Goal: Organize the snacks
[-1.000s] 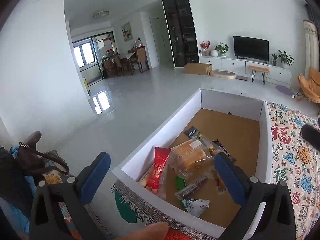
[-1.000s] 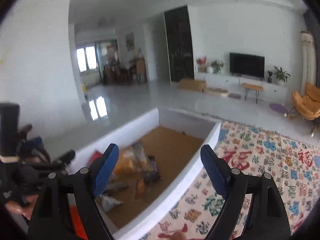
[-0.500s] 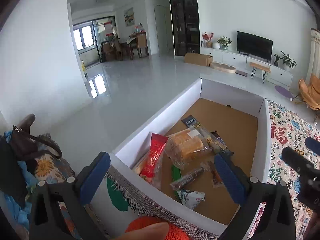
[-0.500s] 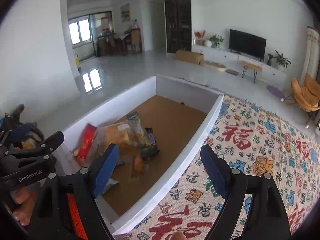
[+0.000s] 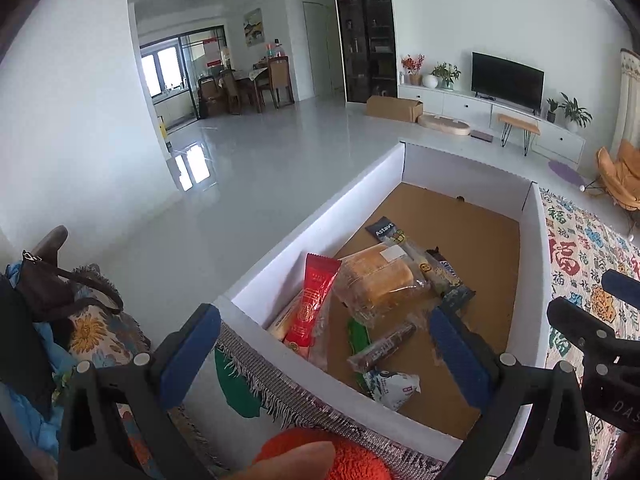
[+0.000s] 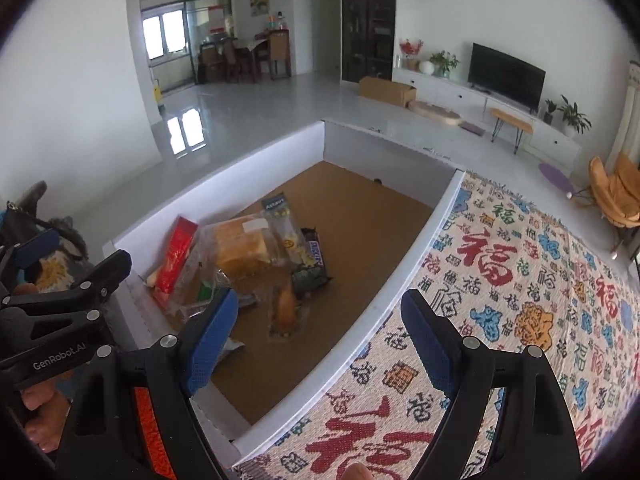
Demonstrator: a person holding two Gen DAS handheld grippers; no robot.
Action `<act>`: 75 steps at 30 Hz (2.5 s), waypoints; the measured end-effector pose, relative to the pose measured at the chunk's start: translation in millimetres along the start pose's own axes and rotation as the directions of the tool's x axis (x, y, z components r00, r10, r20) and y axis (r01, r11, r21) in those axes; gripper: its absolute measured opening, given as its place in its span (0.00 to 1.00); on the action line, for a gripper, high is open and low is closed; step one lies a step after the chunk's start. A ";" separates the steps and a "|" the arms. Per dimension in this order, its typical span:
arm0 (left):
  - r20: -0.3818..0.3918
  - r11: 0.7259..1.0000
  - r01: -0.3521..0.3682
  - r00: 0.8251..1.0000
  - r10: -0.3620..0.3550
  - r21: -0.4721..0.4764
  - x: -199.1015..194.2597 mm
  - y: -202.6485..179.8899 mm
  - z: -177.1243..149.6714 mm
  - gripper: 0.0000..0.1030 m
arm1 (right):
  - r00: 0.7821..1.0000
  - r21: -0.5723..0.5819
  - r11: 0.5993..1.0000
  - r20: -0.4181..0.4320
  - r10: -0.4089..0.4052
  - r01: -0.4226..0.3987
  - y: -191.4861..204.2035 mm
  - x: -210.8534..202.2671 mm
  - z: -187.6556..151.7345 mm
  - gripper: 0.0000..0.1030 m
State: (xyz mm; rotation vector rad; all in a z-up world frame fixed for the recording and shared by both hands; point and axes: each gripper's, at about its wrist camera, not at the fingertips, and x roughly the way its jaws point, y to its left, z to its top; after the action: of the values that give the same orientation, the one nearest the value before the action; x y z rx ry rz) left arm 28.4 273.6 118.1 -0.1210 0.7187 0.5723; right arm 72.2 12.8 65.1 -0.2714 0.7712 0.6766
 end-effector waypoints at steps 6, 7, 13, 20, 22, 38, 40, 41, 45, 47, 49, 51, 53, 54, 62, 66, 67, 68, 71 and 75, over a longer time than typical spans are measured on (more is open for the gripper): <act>-0.013 1.000 -0.007 1.000 0.007 -0.003 7.3 3.1 -3.1 1.00 | 1.000 -0.022 1.000 -0.021 -0.005 0.005 7.4 9.1 1.8 0.84; -0.017 1.000 -0.006 1.000 0.005 -0.006 8.8 4.6 -3.1 1.00 | 1.000 -0.025 1.000 -0.024 -0.007 0.007 8.5 10.7 2.1 0.84; -0.021 1.000 -0.015 1.000 0.015 -0.008 14.7 9.7 -3.5 1.00 | 0.999 -0.031 0.999 -0.040 -0.011 0.010 13.2 18.7 3.9 0.84; -0.025 1.000 -0.024 0.999 0.024 -0.004 18.1 9.6 -4.5 1.00 | 0.999 -0.037 0.999 -0.048 -0.012 0.010 16.3 22.5 4.6 0.84; -0.024 1.000 -0.029 0.999 0.029 -0.001 18.5 8.9 -5.3 1.00 | 0.999 -0.038 0.999 -0.048 -0.013 0.011 16.3 22.7 4.5 0.84; -0.022 0.999 -0.028 0.999 0.028 0.017 16.5 4.5 -5.1 1.00 | 0.998 -0.028 0.999 -0.056 -0.027 0.025 11.7 24.5 5.1 0.84; -0.030 1.000 -0.024 0.999 0.024 0.010 17.0 5.1 -5.3 1.00 | 0.998 -0.027 0.999 -0.058 -0.027 0.026 10.5 24.8 5.1 0.84; -0.037 1.000 -0.022 0.999 0.023 0.003 18.1 5.9 -5.5 1.00 | 0.998 -0.027 0.999 -0.057 -0.027 0.025 11.0 24.7 5.1 0.84; -0.060 1.000 -0.025 0.998 0.024 -0.010 24.0 8.3 -7.4 1.00 | 0.998 -0.028 0.999 -0.058 -0.026 0.025 9.6 24.7 5.3 0.84; -0.068 1.000 -0.021 0.997 0.020 -0.014 26.4 9.2 -8.0 1.00 | 0.998 -0.030 0.999 -0.061 -0.027 0.025 9.4 25.3 5.3 0.84; -0.068 1.000 -0.021 0.997 0.020 -0.015 27.6 9.9 -8.2 1.00 | 0.997 -0.033 0.999 -0.064 -0.030 0.028 8.5 26.3 5.2 0.84; -0.068 1.000 -0.018 0.998 0.017 -0.016 27.8 10.1 -8.3 1.00 | 0.997 -0.033 0.999 -0.066 -0.029 0.027 9.1 26.9 5.5 0.84; -0.066 1.000 -0.016 0.998 0.015 -0.017 28.6 10.5 -8.4 1.00 | 0.997 -0.035 0.999 -0.068 -0.032 0.029 10.2 27.5 5.8 0.84; -0.066 1.000 -0.014 0.998 0.013 -0.017 29.4 10.7 -8.1 1.00 | 0.997 -0.036 0.999 -0.068 -0.032 0.030 10.8 27.7 6.1 0.84; -0.057 1.000 -0.013 0.998 0.013 -0.016 31.2 10.3 -5.3 1.00 | 0.997 -0.044 0.999 -0.075 -0.032 0.029 11.6 30.2 5.6 0.84; -0.058 1.000 -0.015 0.998 0.014 -0.017 31.1 10.4 -4.9 1.00 | 0.996 -0.045 0.999 -0.078 -0.034 0.030 11.9 31.6 4.7 0.84; -0.058 1.000 -0.016 0.998 0.015 -0.018 31.3 10.5 -4.9 1.00 | 0.996 -0.045 0.999 -0.079 -0.034 0.030 10.9 31.4 3.8 0.84; -0.059 1.000 -0.016 0.998 0.015 -0.018 31.5 10.4 -4.8 1.00 | 0.996 -0.045 0.999 -0.079 -0.033 0.030 11.5 32.1 4.0 0.84; -0.060 1.000 -0.015 0.998 0.014 -0.020 31.6 10.5 -4.7 1.00 | 0.996 -0.046 0.998 -0.079 -0.034 0.030 12.2 32.2 4.6 0.84; -0.058 1.000 -0.016 0.998 0.015 -0.020 31.7 10.3 -4.6 1.00 | 0.996 -0.048 0.998 -0.082 -0.032 0.028 10.9 33.7 2.7 0.84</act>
State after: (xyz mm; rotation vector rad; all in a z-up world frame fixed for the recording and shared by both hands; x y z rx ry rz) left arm 39.4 295.3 94.8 -0.1517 0.7711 0.5928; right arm 84.1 37.9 42.9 -0.3547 0.8295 0.6587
